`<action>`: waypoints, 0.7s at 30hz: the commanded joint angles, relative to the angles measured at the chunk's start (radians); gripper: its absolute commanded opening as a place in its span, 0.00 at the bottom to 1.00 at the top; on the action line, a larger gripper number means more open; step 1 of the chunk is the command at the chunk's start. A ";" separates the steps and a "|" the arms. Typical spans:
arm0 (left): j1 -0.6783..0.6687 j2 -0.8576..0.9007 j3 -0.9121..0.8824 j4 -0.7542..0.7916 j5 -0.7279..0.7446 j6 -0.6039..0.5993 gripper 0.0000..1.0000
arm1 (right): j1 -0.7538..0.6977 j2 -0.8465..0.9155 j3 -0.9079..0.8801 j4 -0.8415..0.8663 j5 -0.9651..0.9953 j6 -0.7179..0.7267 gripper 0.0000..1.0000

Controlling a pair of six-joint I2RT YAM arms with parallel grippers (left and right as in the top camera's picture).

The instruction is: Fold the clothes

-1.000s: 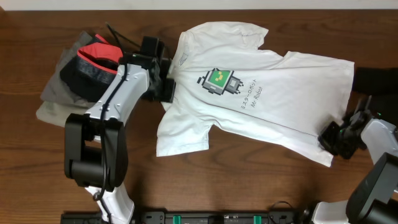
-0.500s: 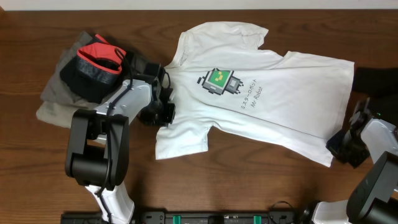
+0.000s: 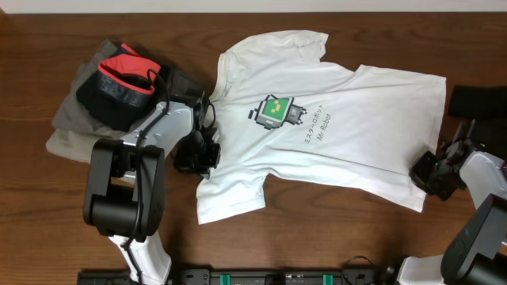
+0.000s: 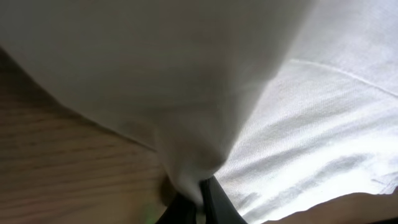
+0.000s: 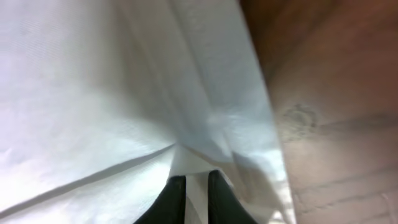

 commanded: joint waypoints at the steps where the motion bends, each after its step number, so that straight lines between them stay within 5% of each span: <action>1: 0.001 0.013 -0.008 0.012 0.006 -0.018 0.22 | 0.022 -0.015 0.003 0.009 -0.037 -0.040 0.12; 3: 0.001 0.013 -0.007 0.024 0.006 -0.018 0.33 | 0.024 -0.007 -0.020 0.019 -0.026 -0.035 0.10; 5: 0.001 0.013 -0.003 0.032 0.005 -0.018 0.54 | 0.021 0.006 -0.051 0.029 0.068 0.012 0.09; 8: 0.001 0.012 0.017 0.032 0.005 -0.018 0.59 | 0.000 0.015 -0.097 0.036 0.255 0.119 0.06; 15: 0.011 -0.005 0.067 0.008 0.005 -0.017 0.62 | -0.101 0.010 -0.043 -0.048 0.338 0.133 0.01; 21: 0.024 -0.034 0.071 0.011 0.005 -0.017 0.70 | -0.141 -0.027 0.103 -0.135 0.207 0.082 0.10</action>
